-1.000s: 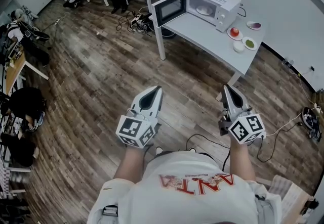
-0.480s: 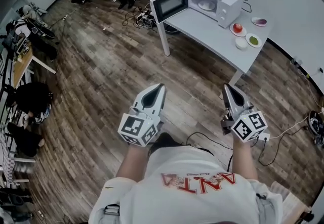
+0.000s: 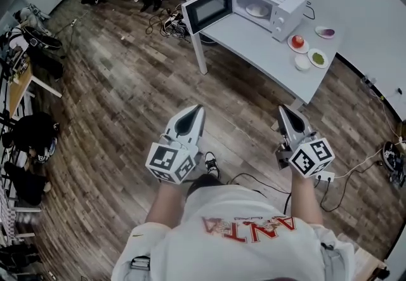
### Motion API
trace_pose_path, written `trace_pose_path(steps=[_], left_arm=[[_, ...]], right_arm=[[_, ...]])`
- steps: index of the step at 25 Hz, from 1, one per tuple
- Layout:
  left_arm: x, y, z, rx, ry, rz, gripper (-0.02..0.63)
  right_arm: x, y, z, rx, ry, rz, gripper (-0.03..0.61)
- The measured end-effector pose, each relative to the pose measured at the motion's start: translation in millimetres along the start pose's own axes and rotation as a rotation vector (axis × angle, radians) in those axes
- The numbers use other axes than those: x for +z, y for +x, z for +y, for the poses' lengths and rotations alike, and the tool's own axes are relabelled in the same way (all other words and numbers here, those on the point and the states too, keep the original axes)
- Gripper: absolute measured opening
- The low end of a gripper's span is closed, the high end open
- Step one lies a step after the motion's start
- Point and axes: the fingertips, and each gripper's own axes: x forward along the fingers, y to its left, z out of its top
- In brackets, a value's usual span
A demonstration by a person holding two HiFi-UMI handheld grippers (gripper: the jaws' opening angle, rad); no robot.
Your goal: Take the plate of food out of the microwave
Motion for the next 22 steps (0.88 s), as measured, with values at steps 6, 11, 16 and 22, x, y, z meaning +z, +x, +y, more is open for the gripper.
trace_pose_path(steps=[6, 11, 16, 22], left_arm=[[14, 51, 59, -0.045, -0.016, -0.003, 0.009], [27, 83, 125, -0.062, -0.012, 0.003, 0.009], [26, 101, 181, -0.080, -0.029, 0.018, 0.009], [19, 120, 217, -0.082, -0.051, 0.027, 0.009]], right_arm=[[10, 74, -2, 0.007, -0.098, 0.035, 0.000], [10, 146, -14, -0.024, -0.055, 0.046, 0.000], [-5, 204, -9, -0.040, -0.027, 0.077, 0.000], [-16, 244, -21, -0.051, 0.011, 0.116, 0.000]])
